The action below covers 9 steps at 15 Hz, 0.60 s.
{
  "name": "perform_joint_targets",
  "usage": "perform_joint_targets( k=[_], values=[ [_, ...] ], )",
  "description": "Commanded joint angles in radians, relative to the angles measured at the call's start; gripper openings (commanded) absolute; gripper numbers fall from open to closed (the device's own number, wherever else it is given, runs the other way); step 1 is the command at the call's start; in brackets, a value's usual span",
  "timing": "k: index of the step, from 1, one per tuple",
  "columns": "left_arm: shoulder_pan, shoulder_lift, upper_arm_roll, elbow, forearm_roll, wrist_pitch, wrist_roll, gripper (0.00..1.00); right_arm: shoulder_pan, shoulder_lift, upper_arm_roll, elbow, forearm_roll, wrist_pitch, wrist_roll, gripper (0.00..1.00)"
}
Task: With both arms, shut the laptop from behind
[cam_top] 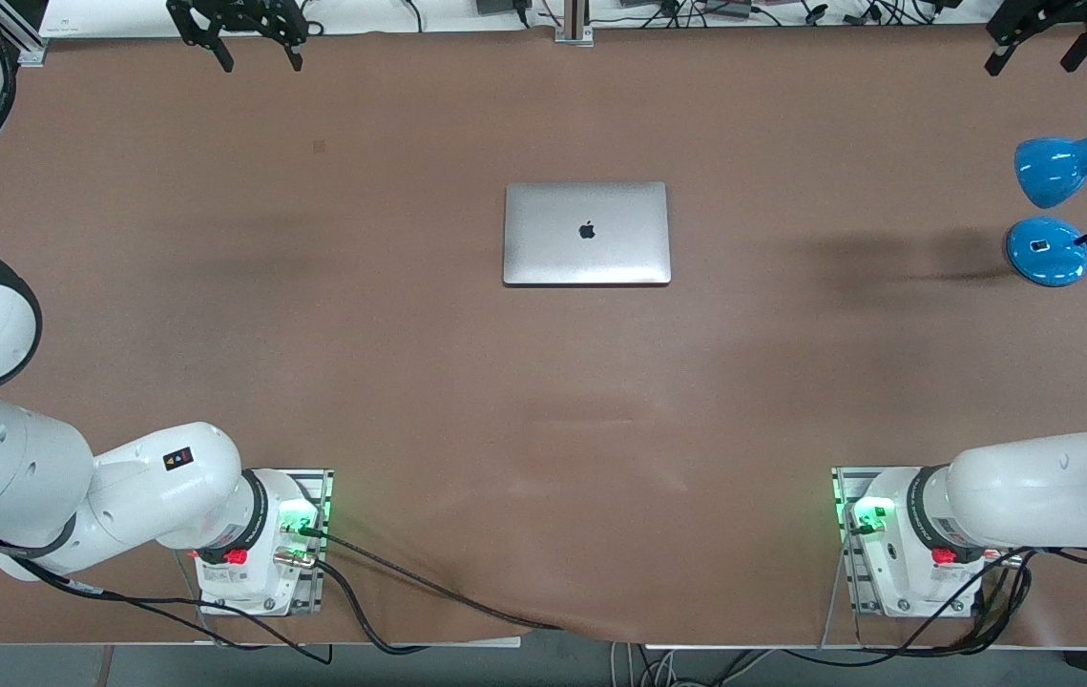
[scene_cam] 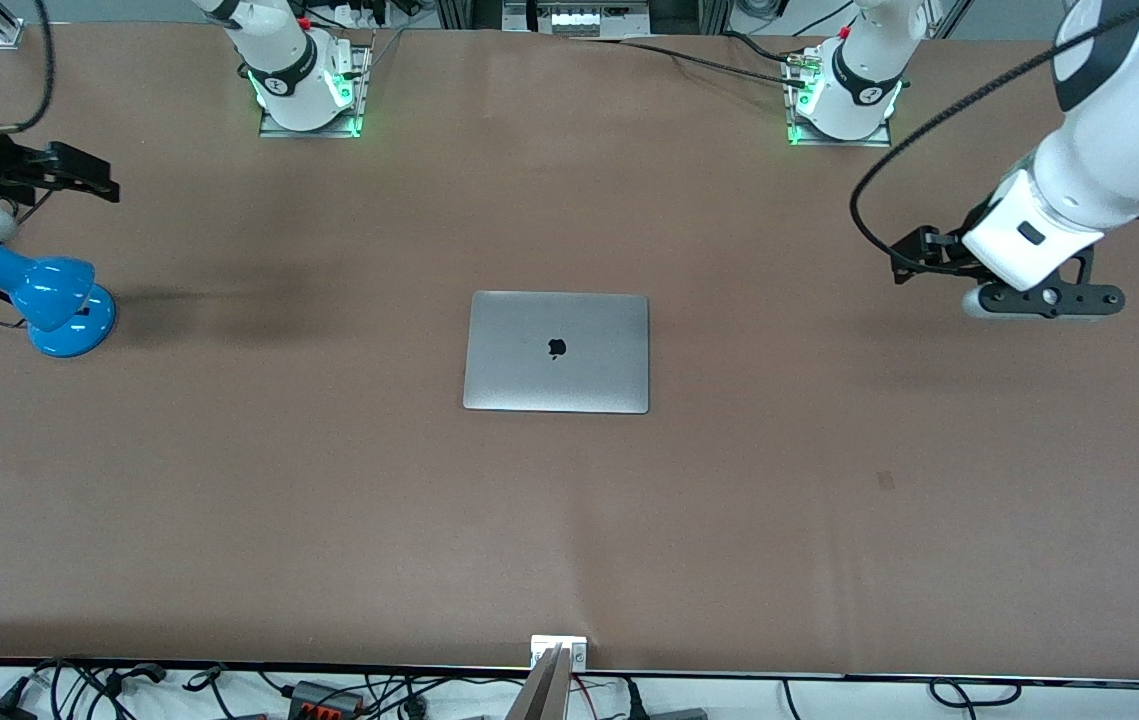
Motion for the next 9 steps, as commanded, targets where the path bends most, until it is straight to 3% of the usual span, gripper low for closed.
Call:
perform_joint_targets(
  k=[1,7,8,9],
  values=[
    [0.019,-0.016,-0.005,0.016,-0.013,-0.028,0.047,1.0,-0.11,-0.098,0.159,-0.085,0.016,0.075,0.041,1.0],
    [0.059,-0.02,0.011,0.011,-0.042,-0.1,0.077,1.0,-0.018,-0.068,0.096,0.017,-0.003,0.094,0.057,1.0],
    [0.053,-0.016,0.029,0.011,-0.048,-0.088,0.082,1.0,-0.018,-0.06,0.078,-0.009,0.005,0.11,0.046,1.0],
    [-0.009,-0.01,0.126,0.019,-0.048,-0.08,0.093,1.0,-0.006,-0.054,0.051,-0.051,0.016,0.156,0.043,1.0]
  ],
)
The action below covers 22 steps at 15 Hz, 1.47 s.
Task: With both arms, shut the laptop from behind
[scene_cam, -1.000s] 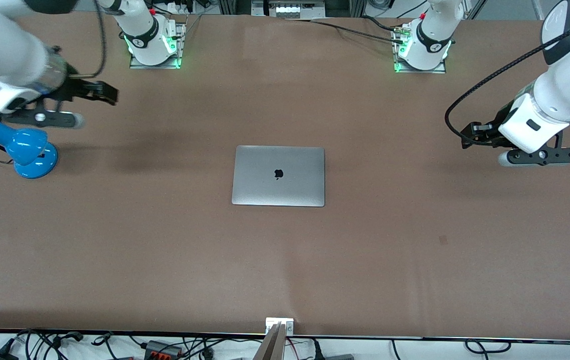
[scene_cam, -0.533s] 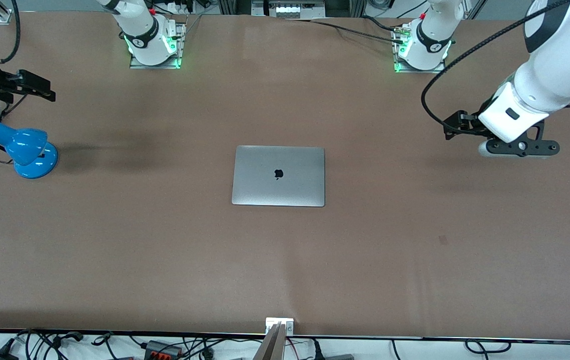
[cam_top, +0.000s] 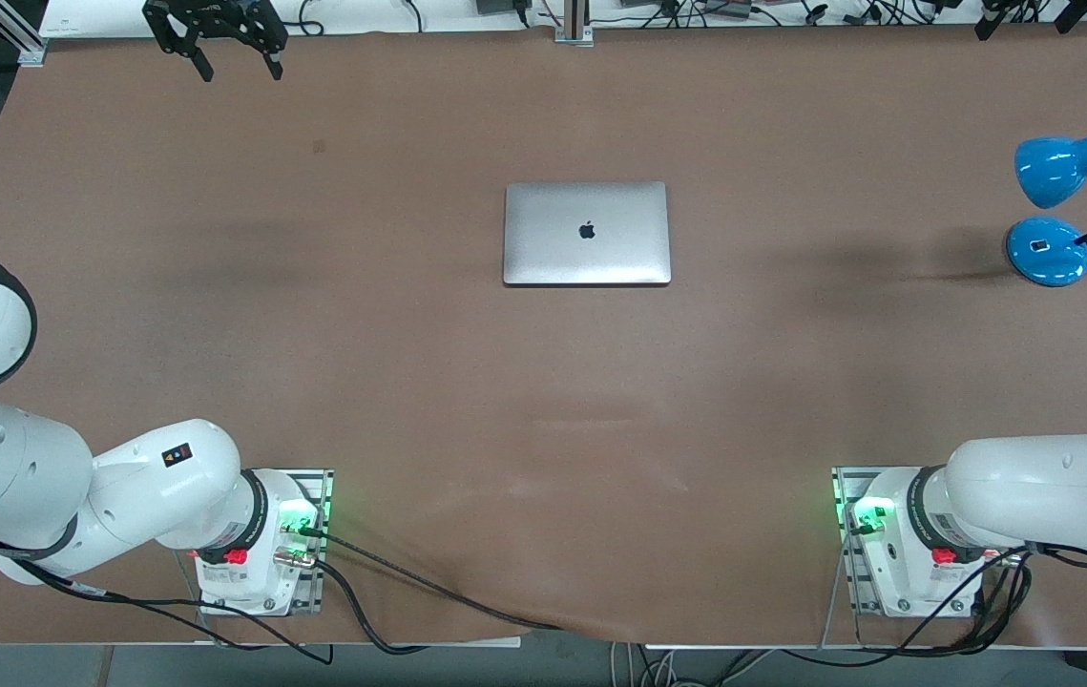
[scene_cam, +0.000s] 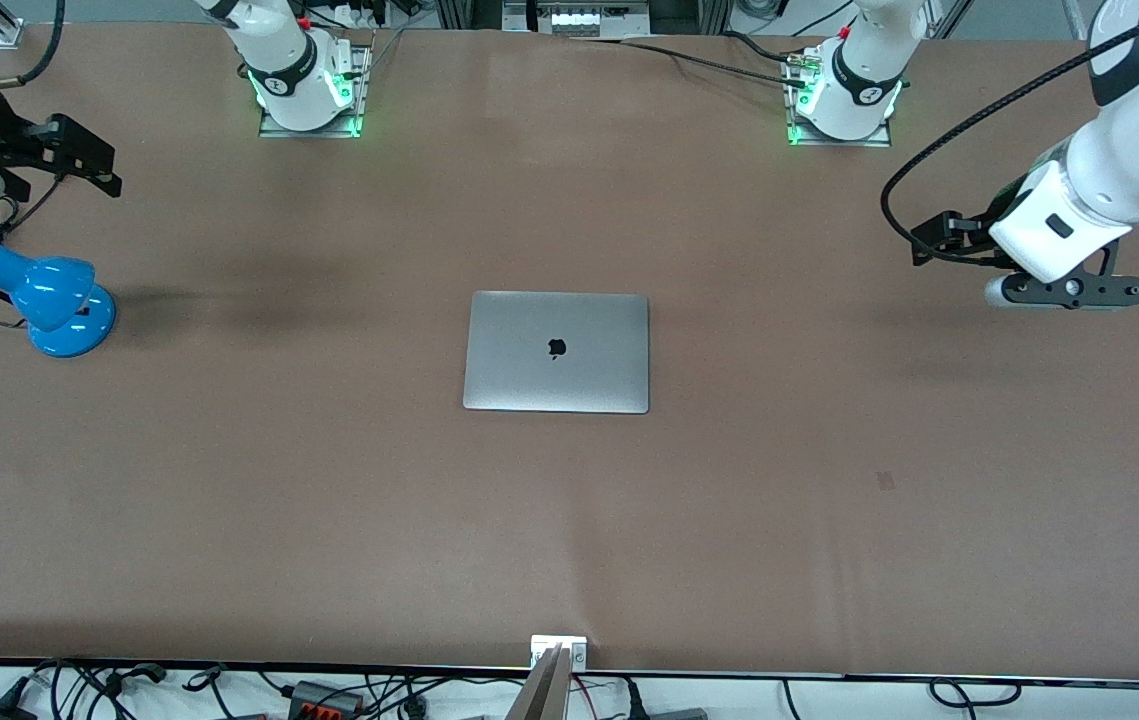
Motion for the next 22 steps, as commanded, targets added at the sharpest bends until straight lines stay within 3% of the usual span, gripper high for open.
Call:
perform_joint_targets(
  k=[1,2,4,6,11,22],
  values=[
    [-0.173,-0.013,0.249,0.02,-0.021,0.001,0.045,1.0,0.063,0.011,-0.061,-0.082,0.005,0.115,-0.001,1.0],
    [-0.273,-0.036,0.351,0.03,-0.017,-0.008,0.039,1.0,0.066,0.01,-0.061,-0.116,0.004,0.162,0.013,1.0],
    [-0.315,-0.039,0.372,0.033,0.046,0.004,0.045,1.0,0.065,0.01,-0.061,-0.129,0.008,0.201,0.013,1.0],
    [-0.32,-0.079,0.387,0.008,0.008,0.01,0.063,1.0,0.059,0.011,-0.062,-0.121,0.005,0.201,0.013,1.0],
    [-0.448,-0.122,0.552,-0.039,-0.041,0.035,0.108,1.0,0.031,0.004,-0.062,-0.124,0.004,0.103,0.168,1.0],
    [-0.452,-0.105,0.556,-0.026,-0.029,0.022,0.111,1.0,0.036,0.01,-0.061,-0.118,0.007,0.106,0.101,1.0]
  ],
)
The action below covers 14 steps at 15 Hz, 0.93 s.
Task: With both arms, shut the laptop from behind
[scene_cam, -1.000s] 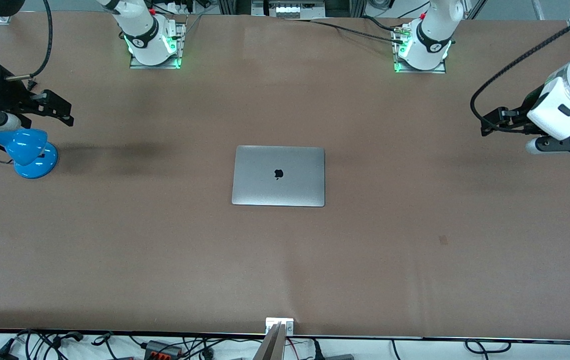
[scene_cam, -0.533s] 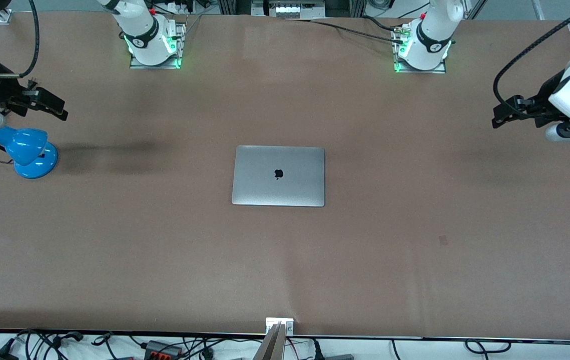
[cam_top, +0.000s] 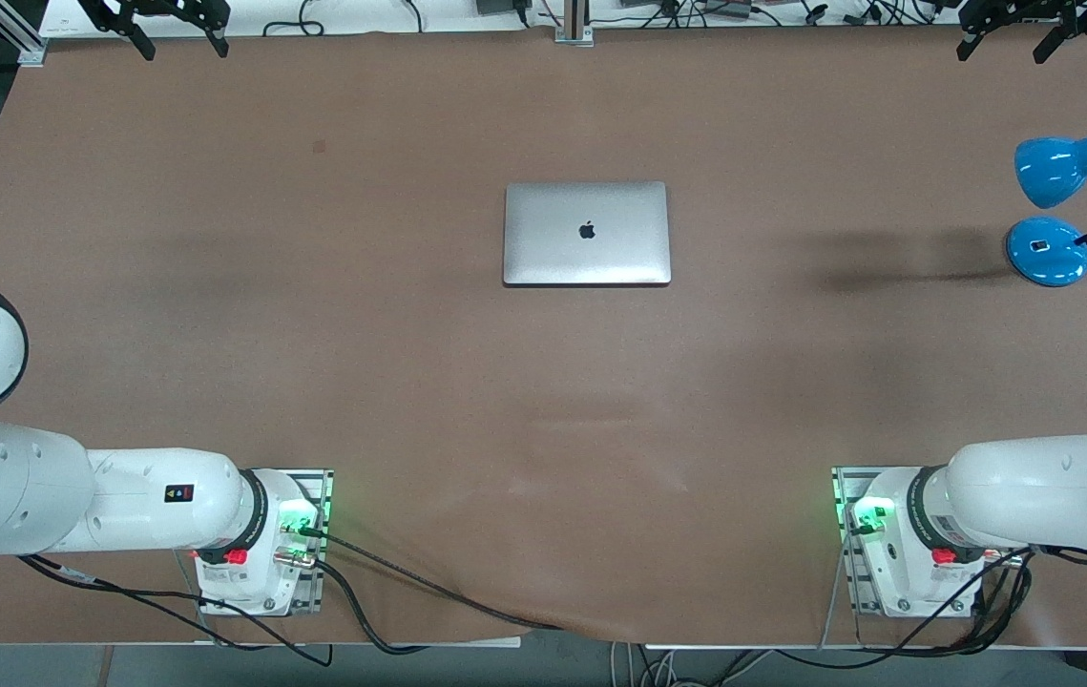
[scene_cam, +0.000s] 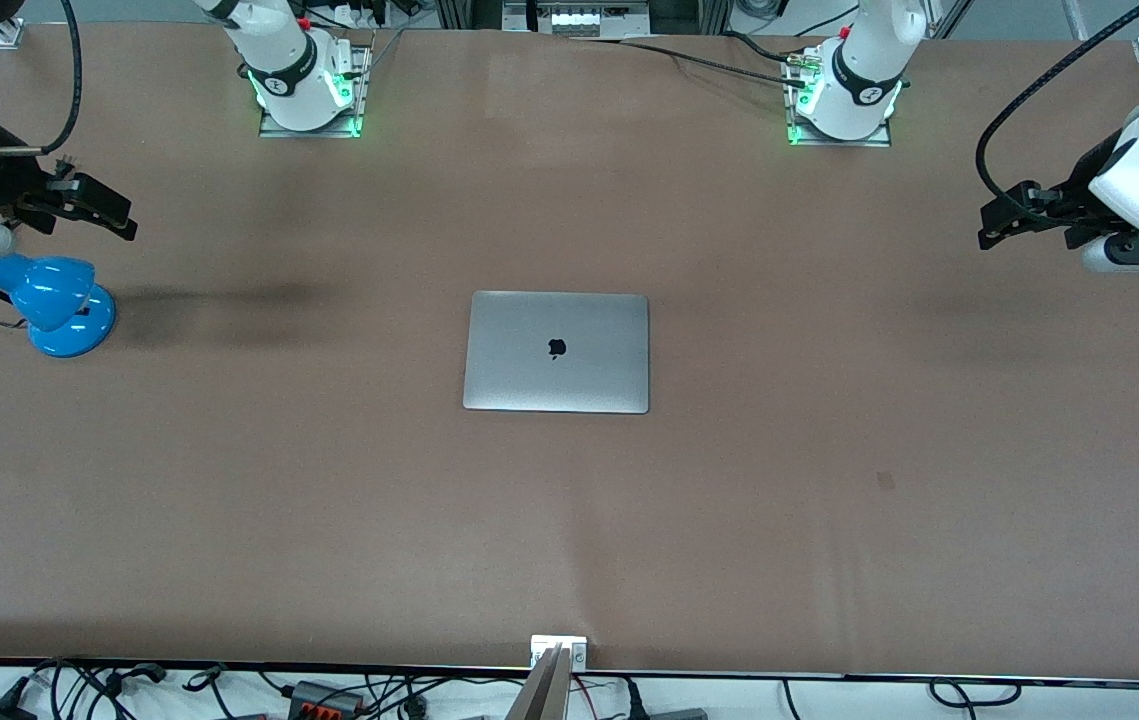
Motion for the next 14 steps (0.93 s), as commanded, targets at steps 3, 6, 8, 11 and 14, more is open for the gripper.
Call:
perform_joint_targets(
  k=[3,6,8,11,14],
  values=[
    [-0.014,-0.012,0.019,-0.028,-0.003,0.028,0.023,1.0,0.0,-0.006,0.003,-0.002,0.006,0.006,-0.019,1.0],
    [-0.018,-0.015,0.032,-0.024,-0.004,0.016,0.056,1.0,0.0,-0.008,0.004,-0.003,0.005,-0.002,-0.019,1.0],
    [-0.02,-0.012,0.033,-0.015,-0.007,0.025,0.083,1.0,0.001,-0.008,0.006,-0.003,0.006,0.001,-0.019,1.0],
    [-0.011,-0.016,0.026,-0.015,-0.012,0.021,0.075,1.0,0.0,-0.007,0.007,-0.002,0.008,0.006,-0.019,1.0],
    [-0.008,-0.012,0.023,-0.013,-0.006,0.025,0.074,1.0,0.0,-0.006,0.007,-0.003,0.011,0.003,-0.017,1.0]
  ],
)
